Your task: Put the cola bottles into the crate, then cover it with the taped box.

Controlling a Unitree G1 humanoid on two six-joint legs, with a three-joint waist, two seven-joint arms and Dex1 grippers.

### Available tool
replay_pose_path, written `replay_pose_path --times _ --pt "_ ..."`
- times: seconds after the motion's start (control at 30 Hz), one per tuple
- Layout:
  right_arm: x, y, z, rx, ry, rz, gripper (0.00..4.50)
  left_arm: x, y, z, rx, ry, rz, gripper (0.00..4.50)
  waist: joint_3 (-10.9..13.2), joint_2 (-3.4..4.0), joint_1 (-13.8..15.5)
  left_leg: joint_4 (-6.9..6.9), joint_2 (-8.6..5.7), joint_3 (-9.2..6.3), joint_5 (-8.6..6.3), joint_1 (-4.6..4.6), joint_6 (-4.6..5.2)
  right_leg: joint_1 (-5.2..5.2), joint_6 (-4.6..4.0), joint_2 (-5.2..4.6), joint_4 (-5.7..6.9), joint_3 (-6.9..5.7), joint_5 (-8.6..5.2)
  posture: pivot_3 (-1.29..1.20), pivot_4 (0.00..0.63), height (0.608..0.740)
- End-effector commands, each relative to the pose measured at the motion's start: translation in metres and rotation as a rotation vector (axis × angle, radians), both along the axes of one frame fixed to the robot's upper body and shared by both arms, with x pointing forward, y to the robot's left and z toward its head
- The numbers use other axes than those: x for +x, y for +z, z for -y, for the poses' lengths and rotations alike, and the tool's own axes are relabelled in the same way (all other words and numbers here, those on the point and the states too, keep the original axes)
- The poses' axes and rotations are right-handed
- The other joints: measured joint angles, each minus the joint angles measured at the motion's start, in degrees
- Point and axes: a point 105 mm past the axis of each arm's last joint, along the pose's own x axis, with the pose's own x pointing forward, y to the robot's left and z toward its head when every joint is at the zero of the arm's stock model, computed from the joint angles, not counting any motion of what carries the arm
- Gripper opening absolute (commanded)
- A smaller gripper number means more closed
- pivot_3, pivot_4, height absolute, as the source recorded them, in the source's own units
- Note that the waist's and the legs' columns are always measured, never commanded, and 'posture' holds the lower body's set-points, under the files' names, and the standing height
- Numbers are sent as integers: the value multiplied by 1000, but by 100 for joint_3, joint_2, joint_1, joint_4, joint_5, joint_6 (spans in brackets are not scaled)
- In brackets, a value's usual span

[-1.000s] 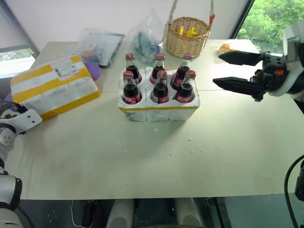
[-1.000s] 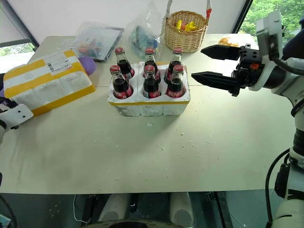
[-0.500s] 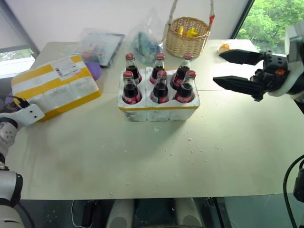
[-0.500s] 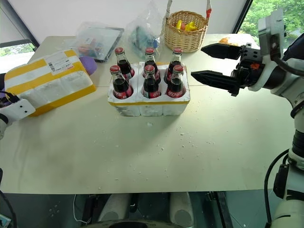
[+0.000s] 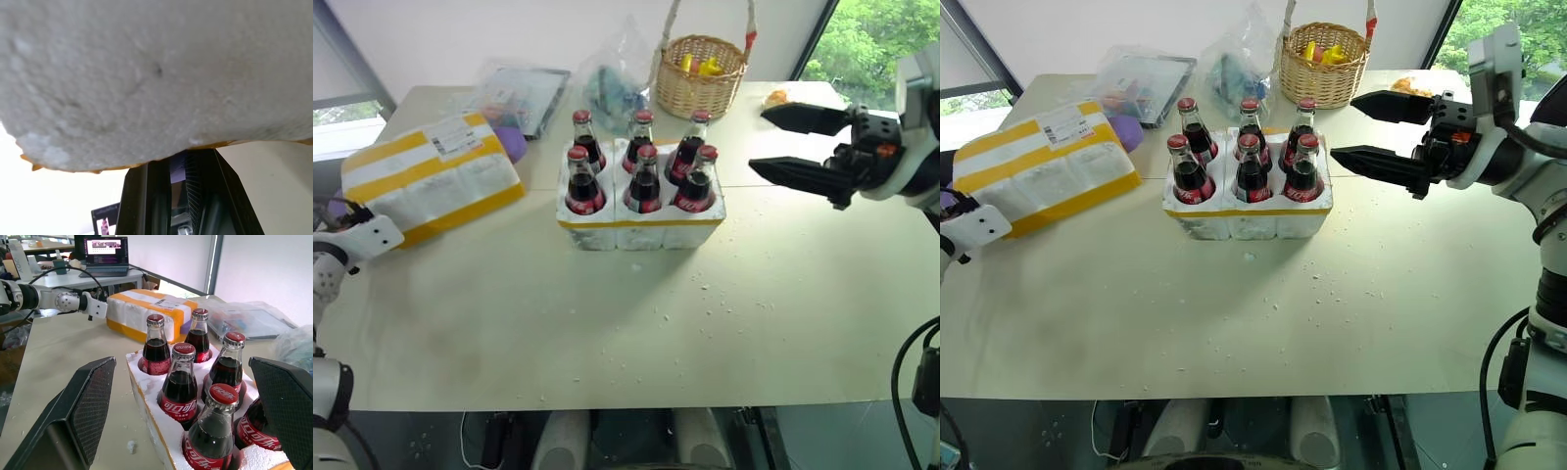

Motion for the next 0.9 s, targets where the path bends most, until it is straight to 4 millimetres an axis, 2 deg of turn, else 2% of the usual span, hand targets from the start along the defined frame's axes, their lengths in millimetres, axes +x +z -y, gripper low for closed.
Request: replay_pose_path --times 0.03,0.23,0.53,0.9 --pt "-8 6 -2 14 20 40 4500 -8 25 -2 -6 -44 108 113 0 0 -10 0 0 0 0 0 0 0 0 0 0 0 0 0 150 737" --pt "-7 2 -2 26 18 29 4500 -25 14 15 -40 -123 128 113 0 1 -24 -3 3 0 0 2 0 -3 -6 -2 1 3 4 0 150 737" --pt "-6 0 -5 30 31 13 4500 -47 -3 44 7 -100 106 113 0 2 8 -3 3 0 -1 3 -1 2 -11 -4 -5 3 7 0 150 737" --pt "-30 -13 -6 -83 137 -31 4500 -52 0 44 47 -46 100 113 0 2 -12 -2 4 0 0 6 0 2 -11 0 -5 2 6 0 150 737"
